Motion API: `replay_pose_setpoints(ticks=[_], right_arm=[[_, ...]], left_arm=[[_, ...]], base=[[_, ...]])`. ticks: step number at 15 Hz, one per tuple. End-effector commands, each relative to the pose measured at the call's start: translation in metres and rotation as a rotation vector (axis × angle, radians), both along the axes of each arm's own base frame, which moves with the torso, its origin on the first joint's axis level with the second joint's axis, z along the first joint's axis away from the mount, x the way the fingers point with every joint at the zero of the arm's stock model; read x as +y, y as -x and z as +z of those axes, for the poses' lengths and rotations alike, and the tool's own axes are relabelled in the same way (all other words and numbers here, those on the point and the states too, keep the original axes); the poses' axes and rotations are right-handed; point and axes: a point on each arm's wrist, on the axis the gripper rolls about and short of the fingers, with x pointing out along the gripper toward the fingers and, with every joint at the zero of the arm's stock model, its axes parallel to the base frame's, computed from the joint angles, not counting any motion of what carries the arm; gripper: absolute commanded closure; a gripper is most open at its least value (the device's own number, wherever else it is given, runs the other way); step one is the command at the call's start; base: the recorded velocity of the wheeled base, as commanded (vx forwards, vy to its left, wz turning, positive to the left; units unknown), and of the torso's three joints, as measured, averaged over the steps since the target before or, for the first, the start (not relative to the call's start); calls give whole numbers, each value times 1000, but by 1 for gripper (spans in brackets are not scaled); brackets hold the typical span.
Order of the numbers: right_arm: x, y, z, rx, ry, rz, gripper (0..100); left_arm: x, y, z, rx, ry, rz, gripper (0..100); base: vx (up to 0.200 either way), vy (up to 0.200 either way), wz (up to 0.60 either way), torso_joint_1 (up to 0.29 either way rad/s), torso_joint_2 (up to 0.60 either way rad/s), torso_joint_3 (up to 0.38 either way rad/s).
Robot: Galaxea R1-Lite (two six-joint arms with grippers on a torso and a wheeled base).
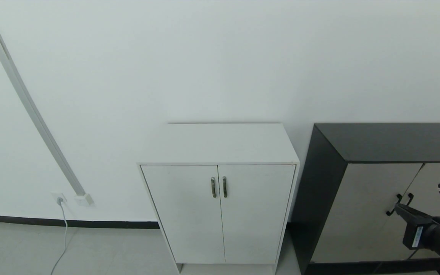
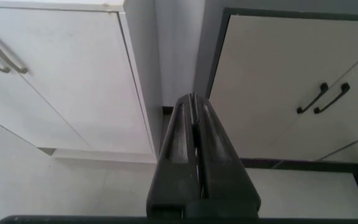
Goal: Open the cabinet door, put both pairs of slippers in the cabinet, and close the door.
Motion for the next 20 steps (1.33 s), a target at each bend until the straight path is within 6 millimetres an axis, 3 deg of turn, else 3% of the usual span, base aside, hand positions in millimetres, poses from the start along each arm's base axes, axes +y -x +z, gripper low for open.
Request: replay_pose_setpoints(ticks=[1, 6, 13, 20], right_arm=[[-3, 16, 3, -15, -6, -1, 100], [-10, 51, 4, 53, 1, 49, 100], [-9, 95, -16, 260, 28, 247, 100], [-7, 112, -35, 461, 102, 382, 100]], left_arm=[[0, 0, 0, 1, 1, 1, 100], [0, 0, 0, 1, -1, -1, 100], [0, 0, 0, 1, -2, -2, 100], [0, 0, 0, 1, -1, -2, 100]], base=[[0, 0, 0, 0, 0, 0], [0, 0, 0, 0, 0, 0], [0, 0, 0, 0, 0, 0], [0, 0, 0, 0, 0, 0]])
